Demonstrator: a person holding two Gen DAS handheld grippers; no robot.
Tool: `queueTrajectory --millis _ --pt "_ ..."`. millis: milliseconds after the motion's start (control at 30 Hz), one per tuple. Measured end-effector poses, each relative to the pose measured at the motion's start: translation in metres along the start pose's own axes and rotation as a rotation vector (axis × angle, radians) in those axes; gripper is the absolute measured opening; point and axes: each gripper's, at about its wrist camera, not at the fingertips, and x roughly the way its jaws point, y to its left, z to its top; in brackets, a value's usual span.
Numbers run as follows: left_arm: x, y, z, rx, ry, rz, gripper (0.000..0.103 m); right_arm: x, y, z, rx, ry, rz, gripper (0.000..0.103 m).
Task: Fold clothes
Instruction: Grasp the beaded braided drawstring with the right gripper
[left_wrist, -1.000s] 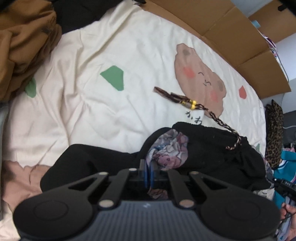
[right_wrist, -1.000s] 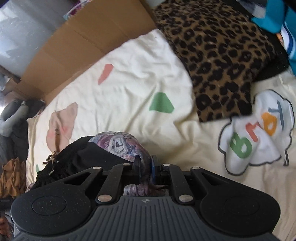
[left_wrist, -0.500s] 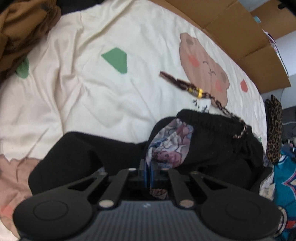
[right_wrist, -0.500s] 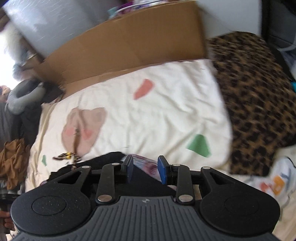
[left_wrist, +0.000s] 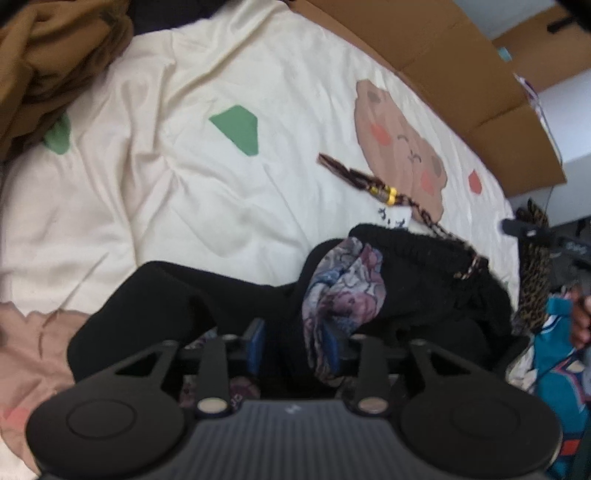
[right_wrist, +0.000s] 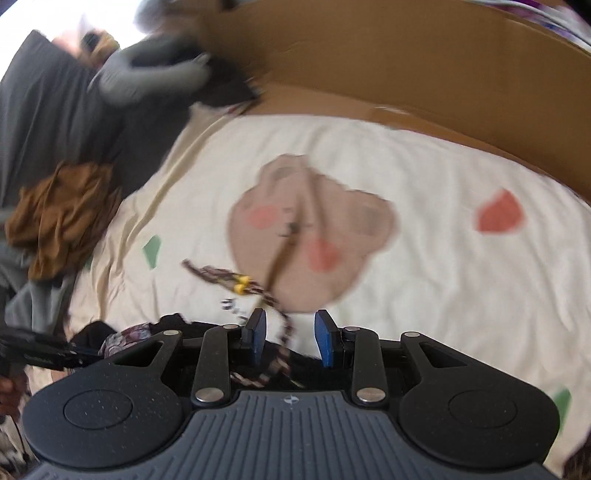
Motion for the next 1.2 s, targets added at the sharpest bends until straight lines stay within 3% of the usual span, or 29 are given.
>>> queueTrajectory --millis 133,367,533,833,900,967,1200 --pt "-0.014 0.009 0.006 -0.036 -0.049 -0.013 0.052 0.028 0.029 0.011 -0.106 0.046 0.012 0.032" --pt "-0.021 0.021 0.013 -0.084 -0.085 -0.031 0.052 0.077 0.047 0.012 -0.232 0.119 -0.042 0.033" --pt "-0.021 0.027 0.015 -0.12 -0.121 -0.05 0.052 0.1 0.049 0.014 -0.269 0.121 -0.063 0.038" --pt "-0.006 0.029 0.028 -0.128 -0.11 -0.046 0.052 0.135 0.055 0.009 -0.353 0.158 -0.069 0.038" --pt "-0.004 0.027 0.03 -0.123 -0.108 -0.046 0.052 0.136 0.056 0.008 -0.376 0.155 -0.062 0.035" --pt "0.0 0.025 0.03 -0.122 -0.1 -0.048 0.052 0.135 0.056 0.008 -0.393 0.151 -0.06 0.005" --pt "-0.003 0.019 0.021 -0.12 -0.081 -0.042 0.052 0.115 0.05 0.005 -0.374 0.127 -0.052 0.002"
